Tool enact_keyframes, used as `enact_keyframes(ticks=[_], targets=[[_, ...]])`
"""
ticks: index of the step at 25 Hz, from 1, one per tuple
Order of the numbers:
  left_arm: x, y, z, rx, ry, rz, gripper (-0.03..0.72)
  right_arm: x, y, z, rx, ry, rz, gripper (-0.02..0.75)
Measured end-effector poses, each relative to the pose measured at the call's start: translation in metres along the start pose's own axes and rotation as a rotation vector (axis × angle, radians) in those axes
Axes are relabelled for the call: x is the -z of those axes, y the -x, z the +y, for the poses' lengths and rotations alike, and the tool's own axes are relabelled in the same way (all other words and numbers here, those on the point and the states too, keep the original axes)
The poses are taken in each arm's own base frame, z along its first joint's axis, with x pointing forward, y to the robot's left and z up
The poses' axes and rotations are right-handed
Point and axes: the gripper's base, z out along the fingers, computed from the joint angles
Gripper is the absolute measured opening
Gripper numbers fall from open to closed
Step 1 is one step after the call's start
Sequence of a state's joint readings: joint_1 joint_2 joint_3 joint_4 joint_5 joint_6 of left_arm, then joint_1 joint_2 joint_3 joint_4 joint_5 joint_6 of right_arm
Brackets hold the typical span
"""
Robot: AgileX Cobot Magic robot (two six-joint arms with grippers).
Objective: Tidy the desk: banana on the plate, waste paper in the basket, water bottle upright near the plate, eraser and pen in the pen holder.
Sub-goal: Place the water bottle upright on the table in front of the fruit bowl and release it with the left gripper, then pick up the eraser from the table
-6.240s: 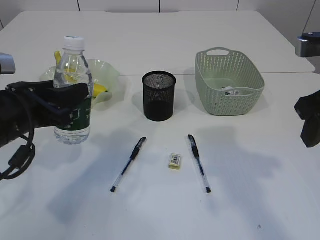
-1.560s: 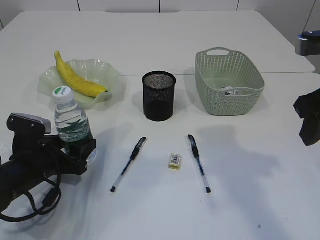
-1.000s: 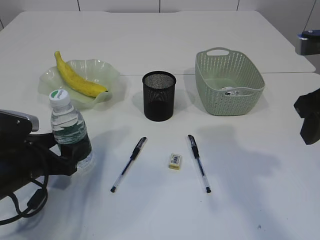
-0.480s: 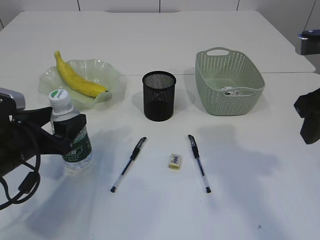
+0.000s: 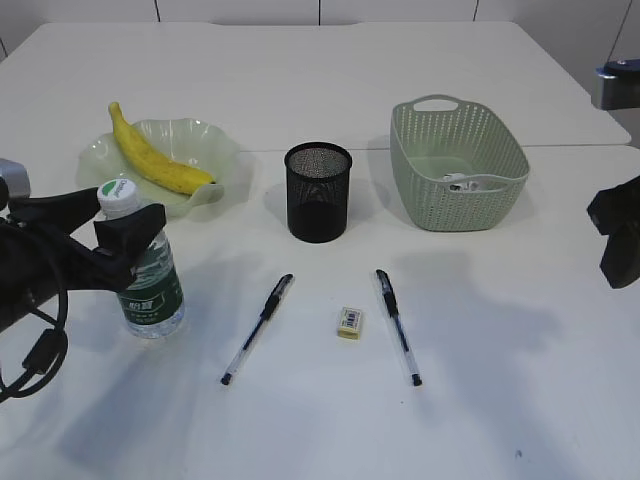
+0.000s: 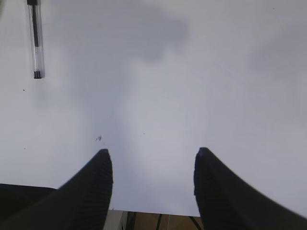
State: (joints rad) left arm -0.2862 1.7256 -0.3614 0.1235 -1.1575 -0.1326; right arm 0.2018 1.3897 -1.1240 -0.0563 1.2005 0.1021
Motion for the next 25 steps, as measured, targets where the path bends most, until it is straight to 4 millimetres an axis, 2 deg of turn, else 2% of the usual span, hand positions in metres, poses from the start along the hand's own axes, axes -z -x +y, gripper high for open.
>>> enact_keyframes(ticks=[3, 12, 25], targets=[[0.002, 0.009, -0.002, -0.007, -0.008, -0.033, 0.593, 0.0, 0.0, 0.0, 0.0, 0.0, 0.0, 0.407], [0.02, 0.055, -0.006, -0.02, -0.008, -0.214, 0.593, 0.0, 0.0, 0.0, -0.002, 0.0, 0.0, 0.407], [0.027, 0.064, -0.001, 0.017, 0.059, -0.221, 0.593, 0.0, 0.0, 0.0, -0.002, 0.0, 0.0, 0.407]])
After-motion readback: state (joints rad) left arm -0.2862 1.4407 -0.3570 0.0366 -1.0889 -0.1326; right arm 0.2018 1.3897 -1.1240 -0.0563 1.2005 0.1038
